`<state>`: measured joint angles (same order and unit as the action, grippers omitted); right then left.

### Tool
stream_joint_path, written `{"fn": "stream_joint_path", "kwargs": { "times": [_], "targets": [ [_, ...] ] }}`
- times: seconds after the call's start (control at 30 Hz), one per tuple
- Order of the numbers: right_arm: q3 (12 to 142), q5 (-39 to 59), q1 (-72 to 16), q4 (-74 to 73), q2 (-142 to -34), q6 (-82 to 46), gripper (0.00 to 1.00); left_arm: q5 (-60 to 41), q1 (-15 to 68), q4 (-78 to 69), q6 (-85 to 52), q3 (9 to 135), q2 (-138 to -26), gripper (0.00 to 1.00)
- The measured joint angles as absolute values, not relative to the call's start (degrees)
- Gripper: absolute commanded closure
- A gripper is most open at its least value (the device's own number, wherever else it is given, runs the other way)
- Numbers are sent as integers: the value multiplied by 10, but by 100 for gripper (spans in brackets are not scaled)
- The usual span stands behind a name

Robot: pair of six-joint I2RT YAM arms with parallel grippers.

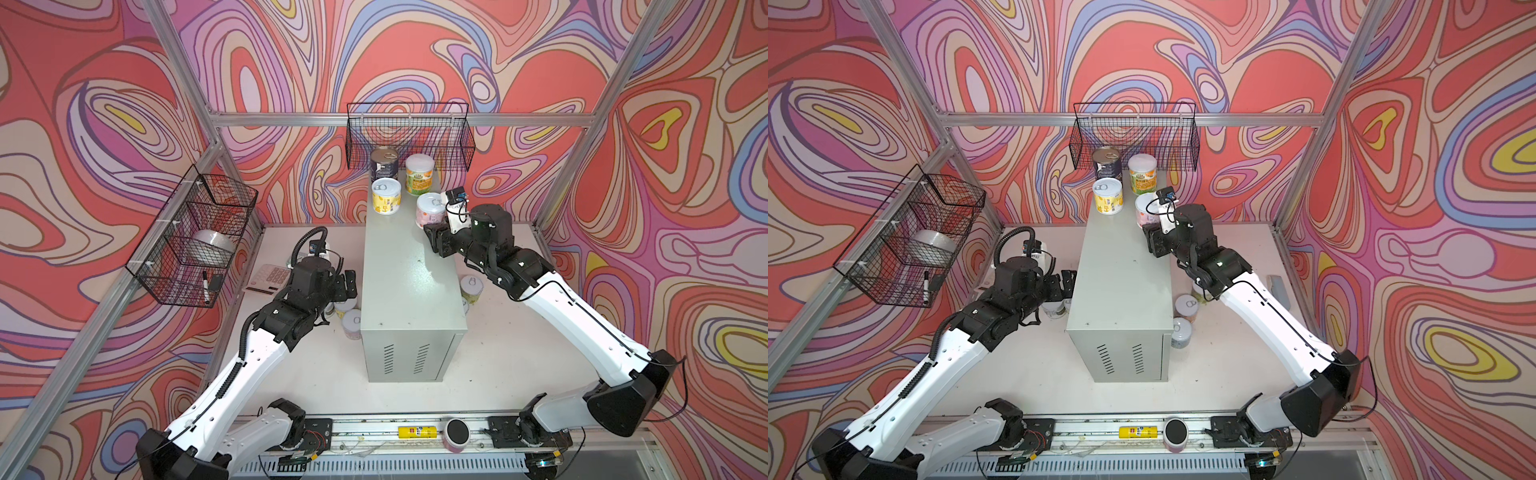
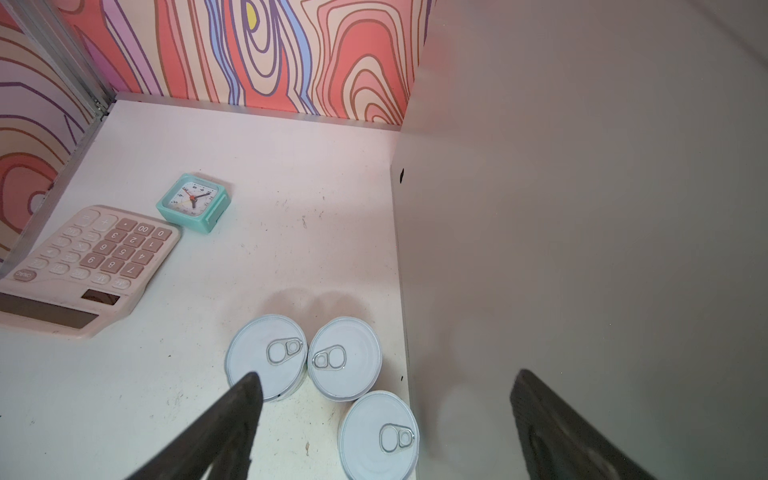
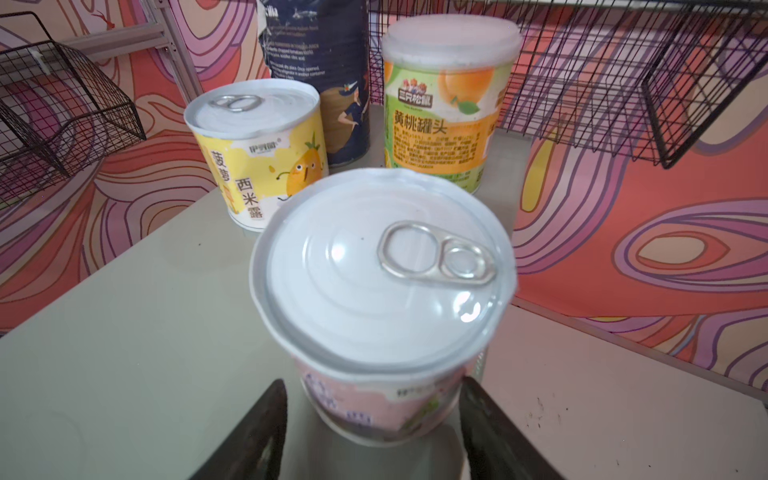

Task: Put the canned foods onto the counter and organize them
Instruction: 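Lower the pink can onto the cabinet top beside the yellow can, then open the right gripper and withdraw it from the pink can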

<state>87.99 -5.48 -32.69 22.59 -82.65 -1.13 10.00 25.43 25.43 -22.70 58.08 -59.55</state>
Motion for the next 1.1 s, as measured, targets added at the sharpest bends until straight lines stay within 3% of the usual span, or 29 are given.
{"fn": "stream_joint_path", "kwargs": {
  "times": [1.1],
  "targets": [
    [950, -33, -307, 188, -921, -32, 34, 91, 247, 244, -227, 575, -605, 5]
  ]
}}
